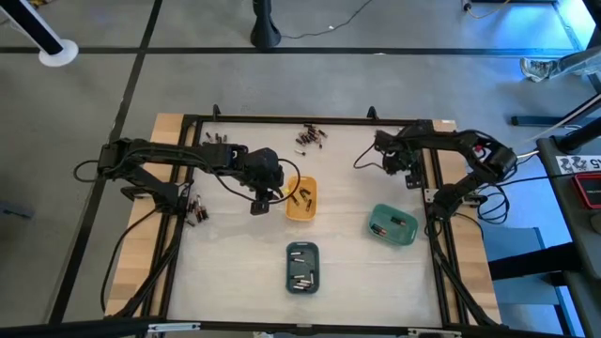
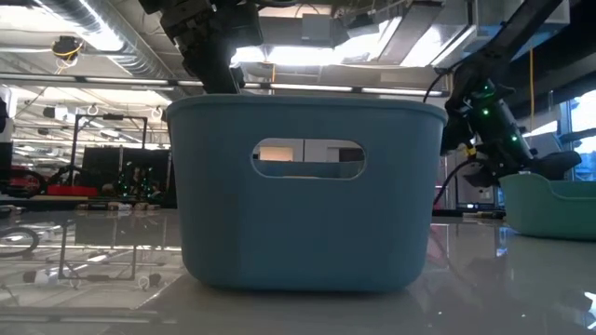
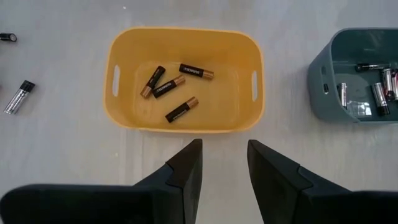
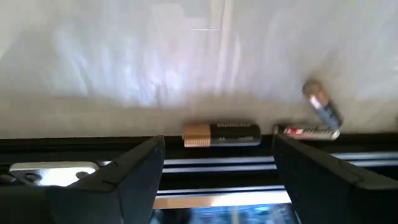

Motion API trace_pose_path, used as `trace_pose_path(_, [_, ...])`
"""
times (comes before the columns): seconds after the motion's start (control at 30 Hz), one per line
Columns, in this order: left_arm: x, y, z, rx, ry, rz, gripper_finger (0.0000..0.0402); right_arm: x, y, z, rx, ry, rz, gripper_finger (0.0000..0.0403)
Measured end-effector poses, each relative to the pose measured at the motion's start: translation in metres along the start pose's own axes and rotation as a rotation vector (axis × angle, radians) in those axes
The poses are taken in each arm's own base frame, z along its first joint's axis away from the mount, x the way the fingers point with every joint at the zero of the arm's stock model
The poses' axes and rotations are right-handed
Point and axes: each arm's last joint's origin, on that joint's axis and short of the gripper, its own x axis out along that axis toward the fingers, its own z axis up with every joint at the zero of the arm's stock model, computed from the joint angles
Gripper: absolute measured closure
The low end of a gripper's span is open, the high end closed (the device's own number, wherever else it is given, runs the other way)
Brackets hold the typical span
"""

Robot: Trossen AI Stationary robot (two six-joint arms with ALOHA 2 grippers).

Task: Sort batteries
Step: Put the black battery into the green bin

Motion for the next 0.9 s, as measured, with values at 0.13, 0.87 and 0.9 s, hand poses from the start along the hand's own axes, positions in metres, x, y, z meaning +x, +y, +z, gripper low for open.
trace_pose_path(0.13, [0.000,0.000,0.000,0.000,-0.004,0.001,0.0285,-0.002,0.001,0.004,-0.050,-0.004,-0.032,0.0104])
trace_pose_path(0.87, [0.000,0.000,0.000,0.014,0.000,0.000,0.0285,0.012,-0.006,0.006,-0.106,0.109,-0.043,0.0104])
trace_pose_path(0.9, [0.000,0.000,0.000,0.014,0.000,0.000,0.0285,0.013,-0.005,0.008,-0.114,0.118,-0.045,0.0104])
